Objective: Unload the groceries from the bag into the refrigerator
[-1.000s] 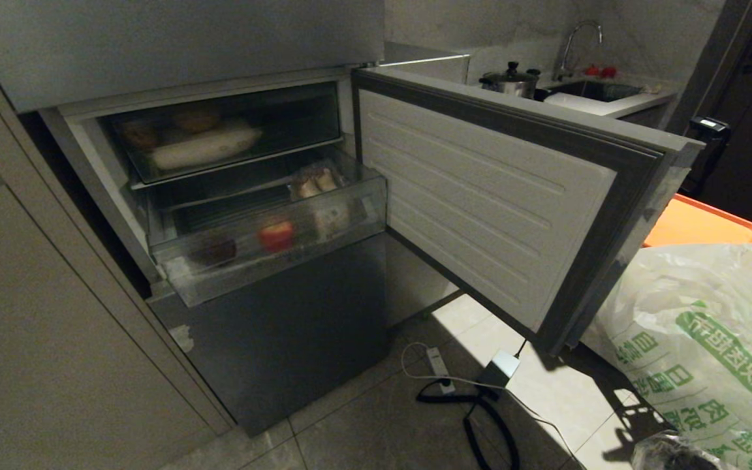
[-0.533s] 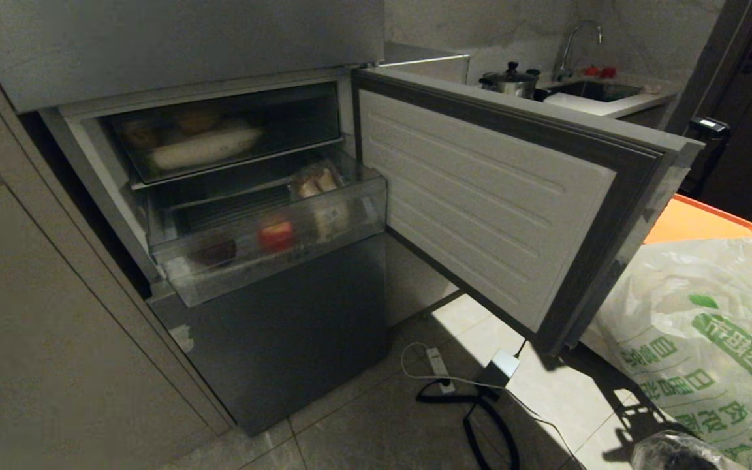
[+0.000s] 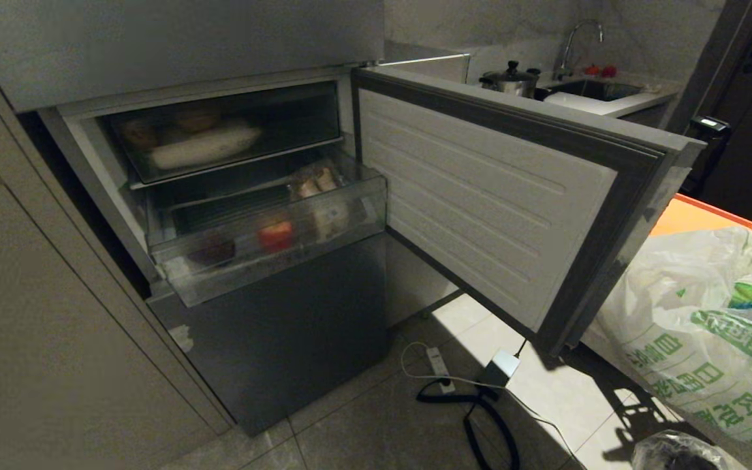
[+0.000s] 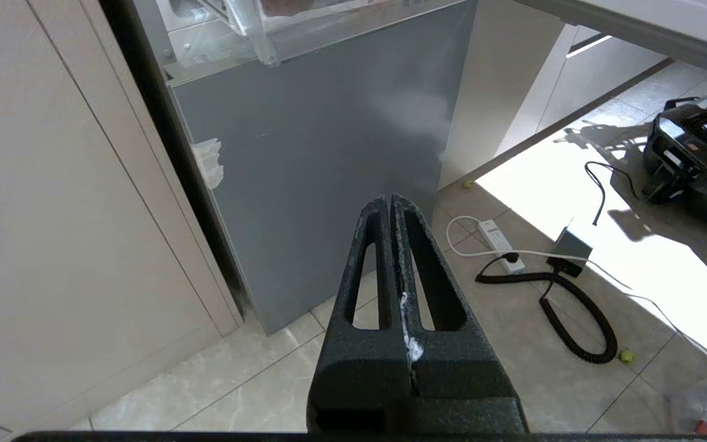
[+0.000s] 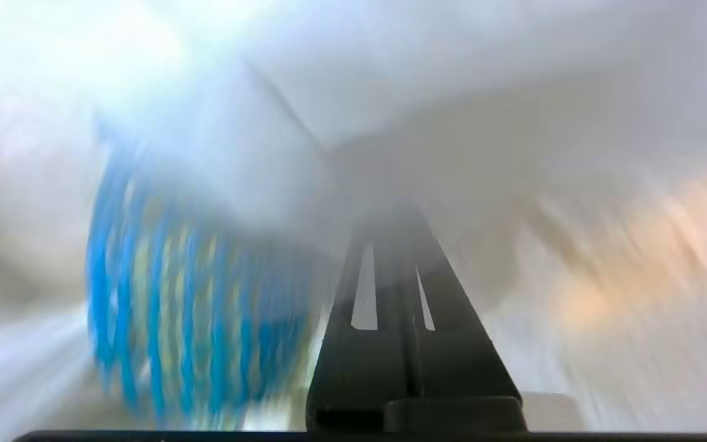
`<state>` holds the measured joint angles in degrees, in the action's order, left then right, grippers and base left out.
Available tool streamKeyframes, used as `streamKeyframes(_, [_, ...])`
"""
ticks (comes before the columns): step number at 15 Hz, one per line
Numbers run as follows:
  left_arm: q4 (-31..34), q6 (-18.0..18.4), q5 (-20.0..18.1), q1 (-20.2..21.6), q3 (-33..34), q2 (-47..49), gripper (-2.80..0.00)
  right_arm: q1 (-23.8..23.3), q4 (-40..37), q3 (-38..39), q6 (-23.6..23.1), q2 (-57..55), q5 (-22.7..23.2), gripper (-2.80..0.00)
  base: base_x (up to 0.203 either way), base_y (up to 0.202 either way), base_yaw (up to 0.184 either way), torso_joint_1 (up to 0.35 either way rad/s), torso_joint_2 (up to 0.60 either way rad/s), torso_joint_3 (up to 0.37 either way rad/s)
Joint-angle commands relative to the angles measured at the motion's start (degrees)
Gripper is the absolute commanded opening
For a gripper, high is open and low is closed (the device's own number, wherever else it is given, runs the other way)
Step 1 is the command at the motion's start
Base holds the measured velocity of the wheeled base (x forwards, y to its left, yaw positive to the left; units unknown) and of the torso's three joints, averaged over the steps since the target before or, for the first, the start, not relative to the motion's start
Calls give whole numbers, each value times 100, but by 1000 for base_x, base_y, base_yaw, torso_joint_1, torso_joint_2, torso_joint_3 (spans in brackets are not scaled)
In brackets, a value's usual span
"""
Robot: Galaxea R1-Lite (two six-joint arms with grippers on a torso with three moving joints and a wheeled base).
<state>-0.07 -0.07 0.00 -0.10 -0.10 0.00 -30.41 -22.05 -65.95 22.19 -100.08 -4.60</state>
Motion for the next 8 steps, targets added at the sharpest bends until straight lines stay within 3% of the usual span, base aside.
streamKeyframes(1, [-1, -1, 0, 1, 1, 9, -280, 103, -330, -19, 20, 557, 110, -280, 0, 0, 0, 0, 0, 0])
streamKeyframes(8, [-1, -1, 0, 1, 1, 9, -280, 395, -1068, -590, 134, 866, 422, -280, 0, 0, 0, 0, 0, 0])
